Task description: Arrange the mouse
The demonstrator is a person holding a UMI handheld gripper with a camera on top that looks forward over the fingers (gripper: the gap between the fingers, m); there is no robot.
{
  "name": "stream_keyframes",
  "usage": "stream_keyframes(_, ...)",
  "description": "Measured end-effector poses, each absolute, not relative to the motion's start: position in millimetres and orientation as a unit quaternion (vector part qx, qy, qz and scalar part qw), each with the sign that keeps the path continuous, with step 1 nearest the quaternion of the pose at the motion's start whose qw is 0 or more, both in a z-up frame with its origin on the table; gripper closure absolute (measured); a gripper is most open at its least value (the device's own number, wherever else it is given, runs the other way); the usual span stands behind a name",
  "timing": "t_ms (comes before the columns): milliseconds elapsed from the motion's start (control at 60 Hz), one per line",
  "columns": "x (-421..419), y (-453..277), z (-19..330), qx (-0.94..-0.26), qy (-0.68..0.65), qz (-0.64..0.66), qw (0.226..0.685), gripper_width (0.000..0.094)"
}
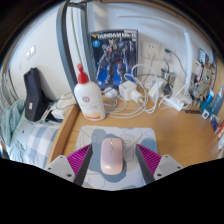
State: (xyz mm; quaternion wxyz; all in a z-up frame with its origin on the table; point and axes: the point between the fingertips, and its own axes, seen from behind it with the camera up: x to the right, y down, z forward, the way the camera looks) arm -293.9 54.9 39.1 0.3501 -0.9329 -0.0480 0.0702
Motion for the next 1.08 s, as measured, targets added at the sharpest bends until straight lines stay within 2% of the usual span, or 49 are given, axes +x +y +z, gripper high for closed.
stream_keyframes(250, -282.3, 27.2, 178.9, -0.901, -0.06, 0.081, 0.422, 0.0076)
stream_keyframes(350, -280.2, 5.0, 219.4, -0.888, -0.056, 0.096, 0.445, 0.008)
stream_keyframes(467, -273.8, -16.4, 247.2, -0.876, -0.055, 0.098, 0.47, 0.0074)
stream_keyframes(567, -267.0, -29.0, 257.9, -0.866, -0.062, 0.083, 0.488, 0.0076)
stream_keyframes(1083, -262.7, -59.2, 232.3, -0.875, -0.064, 0.065, 0.475, 0.0078)
